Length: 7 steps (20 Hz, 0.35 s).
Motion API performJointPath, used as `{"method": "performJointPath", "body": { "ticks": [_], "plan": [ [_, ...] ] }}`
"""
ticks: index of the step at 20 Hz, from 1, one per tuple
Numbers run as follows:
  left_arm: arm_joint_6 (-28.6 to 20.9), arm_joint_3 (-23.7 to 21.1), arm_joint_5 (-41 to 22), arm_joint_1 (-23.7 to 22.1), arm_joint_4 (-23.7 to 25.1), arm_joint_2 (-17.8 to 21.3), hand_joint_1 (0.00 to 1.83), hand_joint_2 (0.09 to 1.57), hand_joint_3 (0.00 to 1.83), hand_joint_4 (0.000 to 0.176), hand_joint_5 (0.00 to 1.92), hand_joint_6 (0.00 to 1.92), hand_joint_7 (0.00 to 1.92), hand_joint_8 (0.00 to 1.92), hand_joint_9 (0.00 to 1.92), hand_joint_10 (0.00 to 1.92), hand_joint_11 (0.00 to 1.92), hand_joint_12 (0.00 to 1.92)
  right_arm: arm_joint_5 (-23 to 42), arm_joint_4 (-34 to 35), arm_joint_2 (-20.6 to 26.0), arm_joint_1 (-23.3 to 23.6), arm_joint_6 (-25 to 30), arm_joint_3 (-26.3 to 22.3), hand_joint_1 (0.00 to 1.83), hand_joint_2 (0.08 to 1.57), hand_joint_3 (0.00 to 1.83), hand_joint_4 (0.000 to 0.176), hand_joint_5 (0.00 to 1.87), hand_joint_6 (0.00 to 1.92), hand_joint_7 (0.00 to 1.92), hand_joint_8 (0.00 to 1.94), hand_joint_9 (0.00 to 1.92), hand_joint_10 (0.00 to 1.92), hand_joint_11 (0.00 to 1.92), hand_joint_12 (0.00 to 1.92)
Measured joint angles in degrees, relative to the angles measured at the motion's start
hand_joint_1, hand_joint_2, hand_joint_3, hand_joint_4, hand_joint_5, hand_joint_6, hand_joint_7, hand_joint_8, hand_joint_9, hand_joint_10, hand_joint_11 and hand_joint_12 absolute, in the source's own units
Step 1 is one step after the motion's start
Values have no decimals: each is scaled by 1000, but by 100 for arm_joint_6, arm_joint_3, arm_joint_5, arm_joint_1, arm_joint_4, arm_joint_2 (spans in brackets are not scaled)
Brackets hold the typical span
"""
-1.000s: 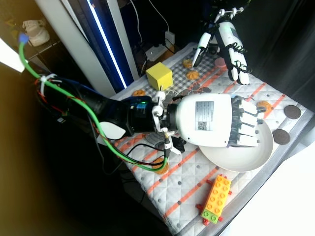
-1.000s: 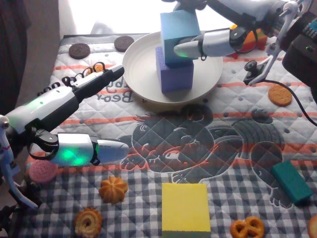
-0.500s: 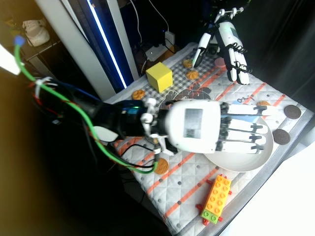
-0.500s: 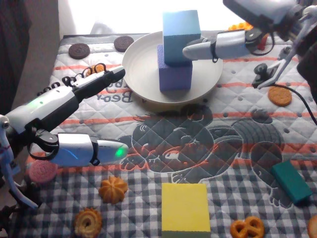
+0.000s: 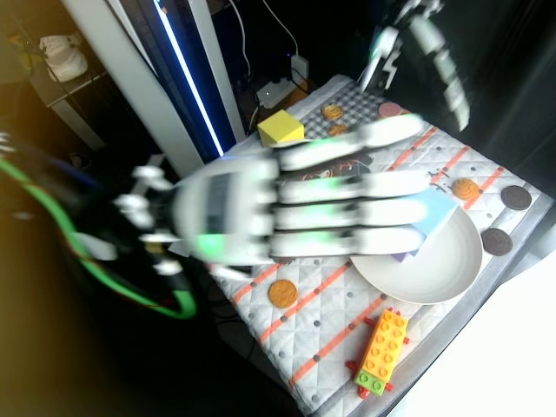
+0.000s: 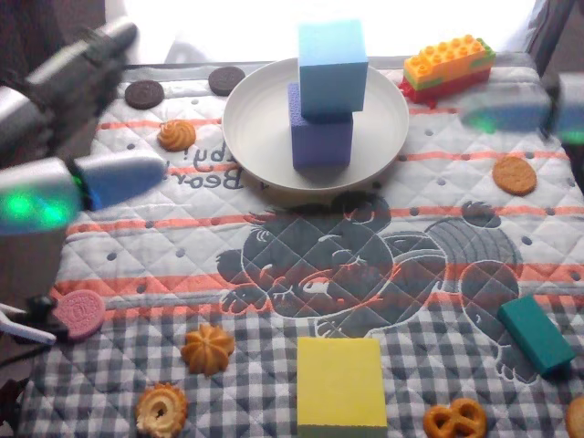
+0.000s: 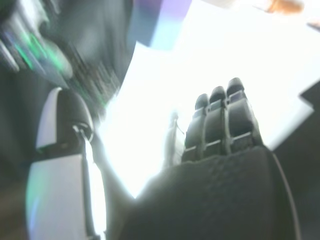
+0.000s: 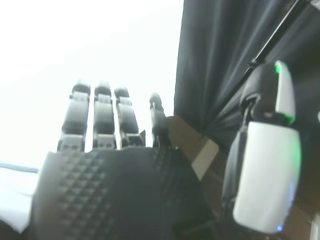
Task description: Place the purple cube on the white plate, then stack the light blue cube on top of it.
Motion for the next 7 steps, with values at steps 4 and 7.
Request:
{"method": "performJointPath", "body": {
  "ticks": [4,7],
  "plan": [
    [-310,-492,-1611,758,44,398,442,979,4,88,0,0,95,7,78,11,92,60,1075,435,369,-1405,-275,-734,642,839,5,111,0,0,43,16,60,23,72,32],
    [-647,-614,-2446,1110,166,413,258,991,12,110,0,0,40,5,23,8,35,49,2116,817,800,-2253,-564,-1314,584,1047,19,119,37,5,78,11,47,10,73,48]
  ]
}}
